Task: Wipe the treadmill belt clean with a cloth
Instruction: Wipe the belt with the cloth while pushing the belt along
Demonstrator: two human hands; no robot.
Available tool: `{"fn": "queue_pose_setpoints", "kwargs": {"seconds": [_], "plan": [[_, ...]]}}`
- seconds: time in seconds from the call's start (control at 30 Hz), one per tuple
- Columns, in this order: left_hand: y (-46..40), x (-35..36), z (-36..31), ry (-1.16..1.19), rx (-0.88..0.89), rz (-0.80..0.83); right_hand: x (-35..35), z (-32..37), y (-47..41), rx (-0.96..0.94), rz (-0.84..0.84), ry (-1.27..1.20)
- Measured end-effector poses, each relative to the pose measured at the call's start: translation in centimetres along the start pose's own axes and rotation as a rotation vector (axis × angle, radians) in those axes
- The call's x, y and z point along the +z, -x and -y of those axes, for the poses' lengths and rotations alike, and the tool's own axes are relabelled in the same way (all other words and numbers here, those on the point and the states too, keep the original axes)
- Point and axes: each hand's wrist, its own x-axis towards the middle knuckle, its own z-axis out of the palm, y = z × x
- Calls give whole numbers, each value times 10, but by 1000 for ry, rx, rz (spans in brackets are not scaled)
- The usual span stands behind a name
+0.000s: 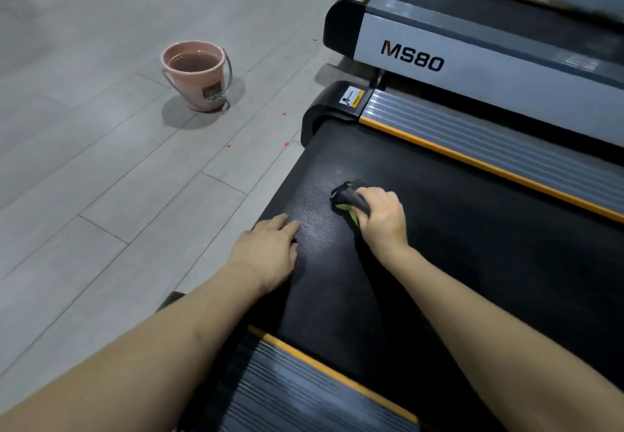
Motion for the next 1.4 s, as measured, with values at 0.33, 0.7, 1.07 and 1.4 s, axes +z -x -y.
{"fn": "queue_pose_setpoints", "kwargs": {"seconds": [0.33, 0.7, 1.07, 1.4], "plan": [[-104, -7, 0, -104, 101, -81, 32, -51, -93, -248, 35, 78], [-131, 13, 19, 5, 106, -120, 29, -43, -102, -244, 81, -2], [-142, 25, 11, -167, 50, -293, 67, -31, -196, -160, 34, 49], [-141, 31, 2, -218, 38, -291, 24, -95, -167, -70, -15, 134]]}}
